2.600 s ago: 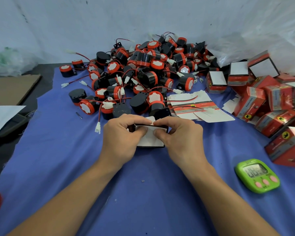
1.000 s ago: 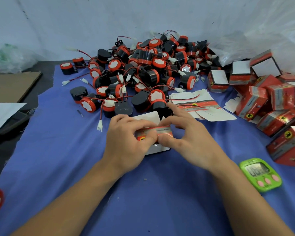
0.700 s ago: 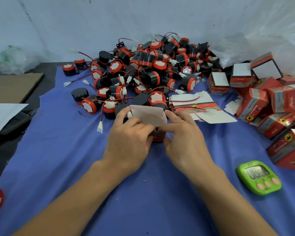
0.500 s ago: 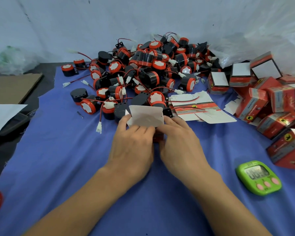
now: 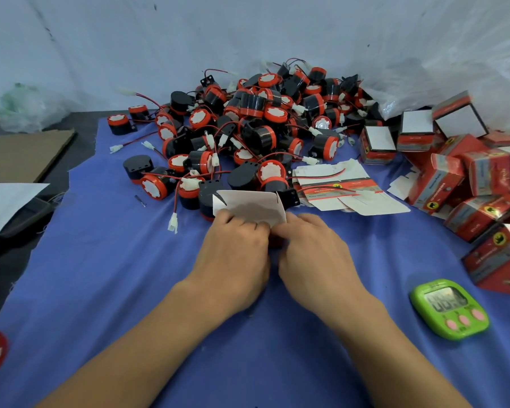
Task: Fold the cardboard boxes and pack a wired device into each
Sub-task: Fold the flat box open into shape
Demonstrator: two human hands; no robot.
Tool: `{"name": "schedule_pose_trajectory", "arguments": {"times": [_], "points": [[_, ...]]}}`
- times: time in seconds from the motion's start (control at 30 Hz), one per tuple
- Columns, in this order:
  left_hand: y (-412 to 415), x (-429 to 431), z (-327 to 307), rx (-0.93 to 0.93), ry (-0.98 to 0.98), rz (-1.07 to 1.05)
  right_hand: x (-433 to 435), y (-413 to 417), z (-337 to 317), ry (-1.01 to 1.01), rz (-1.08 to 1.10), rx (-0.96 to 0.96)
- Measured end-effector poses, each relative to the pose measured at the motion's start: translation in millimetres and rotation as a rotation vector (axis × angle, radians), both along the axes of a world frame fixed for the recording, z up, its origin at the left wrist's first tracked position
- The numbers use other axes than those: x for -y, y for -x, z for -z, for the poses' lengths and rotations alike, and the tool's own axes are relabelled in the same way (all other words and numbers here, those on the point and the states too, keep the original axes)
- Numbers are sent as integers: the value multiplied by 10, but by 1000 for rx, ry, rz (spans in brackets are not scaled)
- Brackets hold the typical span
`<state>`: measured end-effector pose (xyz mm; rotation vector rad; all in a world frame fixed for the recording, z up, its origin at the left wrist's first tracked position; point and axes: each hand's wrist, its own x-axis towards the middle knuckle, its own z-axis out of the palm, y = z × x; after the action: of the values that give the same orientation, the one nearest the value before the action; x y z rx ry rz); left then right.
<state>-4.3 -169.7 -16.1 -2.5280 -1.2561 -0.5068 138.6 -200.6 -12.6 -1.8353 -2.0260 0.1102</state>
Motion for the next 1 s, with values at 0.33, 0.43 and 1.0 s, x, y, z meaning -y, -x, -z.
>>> {"name": "schedule_pose_trajectory", "arguments": {"times": [0.33,0.43,1.0], "points": [[-53,-13,109,116,14,5,-49,-44,-64,-338,175,-713],[-49,-15,149,263,-49,76,-85,-140,17,-94,199,-678],[181,-190,81,1214,502,-107,-408,-370,-221,-255,266,-542]]}}
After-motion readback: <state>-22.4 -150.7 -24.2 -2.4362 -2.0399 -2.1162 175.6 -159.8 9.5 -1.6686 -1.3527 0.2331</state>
